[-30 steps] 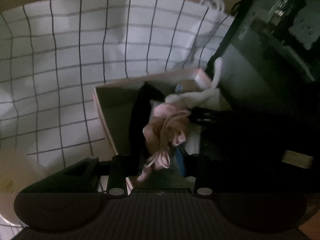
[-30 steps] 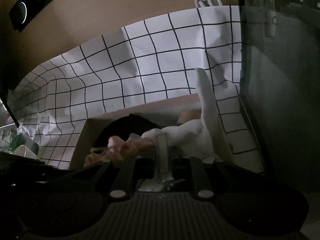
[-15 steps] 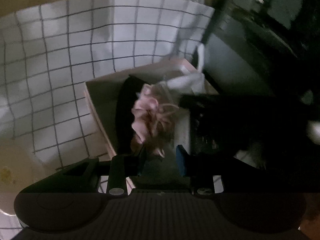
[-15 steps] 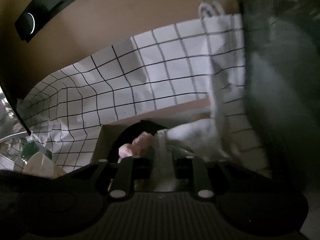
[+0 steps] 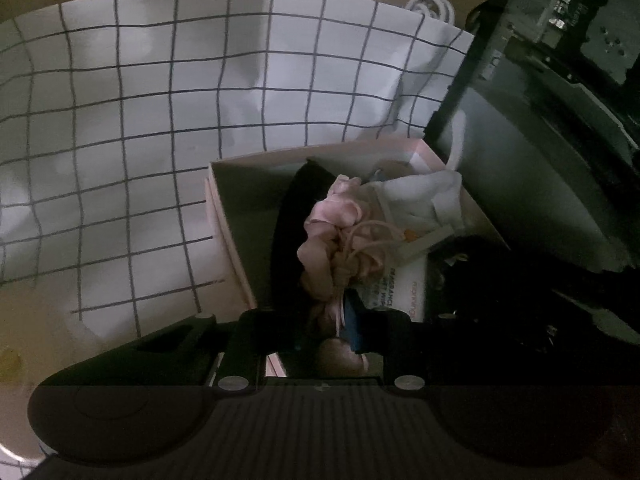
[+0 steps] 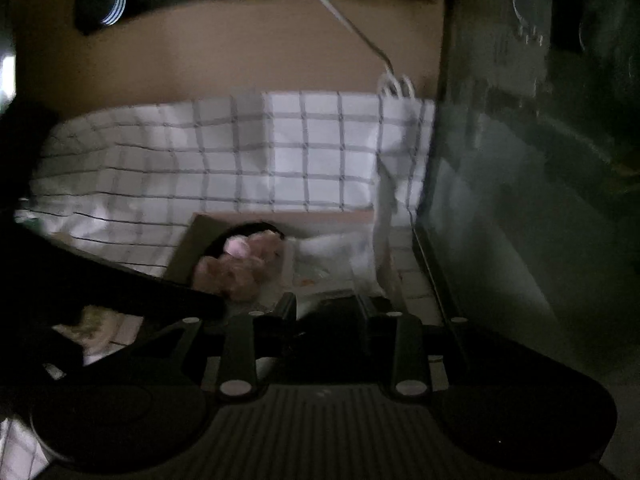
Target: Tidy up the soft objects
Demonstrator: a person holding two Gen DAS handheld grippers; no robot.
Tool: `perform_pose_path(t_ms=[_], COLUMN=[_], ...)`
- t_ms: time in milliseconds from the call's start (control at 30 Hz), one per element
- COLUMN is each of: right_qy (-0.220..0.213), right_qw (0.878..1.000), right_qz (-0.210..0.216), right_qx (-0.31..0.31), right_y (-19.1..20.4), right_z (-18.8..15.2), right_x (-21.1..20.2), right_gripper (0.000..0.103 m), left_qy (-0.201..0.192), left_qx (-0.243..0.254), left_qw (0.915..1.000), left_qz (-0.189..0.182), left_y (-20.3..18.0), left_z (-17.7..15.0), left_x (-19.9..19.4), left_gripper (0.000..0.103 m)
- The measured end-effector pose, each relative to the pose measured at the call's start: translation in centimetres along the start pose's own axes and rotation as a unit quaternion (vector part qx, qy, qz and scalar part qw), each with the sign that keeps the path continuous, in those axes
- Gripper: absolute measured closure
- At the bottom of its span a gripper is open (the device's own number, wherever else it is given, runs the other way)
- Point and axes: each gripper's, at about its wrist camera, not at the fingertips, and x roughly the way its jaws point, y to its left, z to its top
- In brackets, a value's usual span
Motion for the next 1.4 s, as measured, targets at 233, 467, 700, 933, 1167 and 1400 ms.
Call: perform_pose_path(t_ms=[233, 467, 700, 933, 1167, 1400], right_qy=[0.024, 0.003, 0.008, 0.022, -0.026, -0.054], right_qw=[0.999, 0.997, 0.995, 0.993, 0.988, 0.976], right_qz=[0.021, 0.070, 0.094, 0.118, 0.152, 0.199], right_qx=[-0.008, -0.025, -0.043, -0.019, -0.026, -0.069], right_y=[-1.2, 0.4, 2.2, 1.4, -0.1, -0.2], right_z=[-1.9, -0.8, -1.6, -1.6, -2.3, -3.8], right_x=[0.6, 3.0, 2.3, 1.3, -0.8, -3.1], right_gripper=[0.060, 0.056, 0.055, 0.054, 0.044, 0.034], left_qy=[-0.016, -0.012, -0.044, -0.090, -0.186, -0.174], left_qx=[-0.025, -0.002, -0.023, -0.039, -0.080, -0.168], left_qw=[0.9995, 0.9954, 0.9958, 0.9893, 0.9714, 0.9459], left_qz=[0.014, 0.095, 0.077, 0.108, 0.124, 0.217], left_y=[-0.6, -0.1, 0.7, -0.6, -1.9, -2.8], left_z=[-1.3, -1.4, -2.2, -3.9, -7.6, -15.4], left_x=[-1.4, -1.6, -3.4, -5.7, -10.7, -11.7], left_gripper=[0.077, 0.077, 0.072, 0.071, 0.071, 0.070])
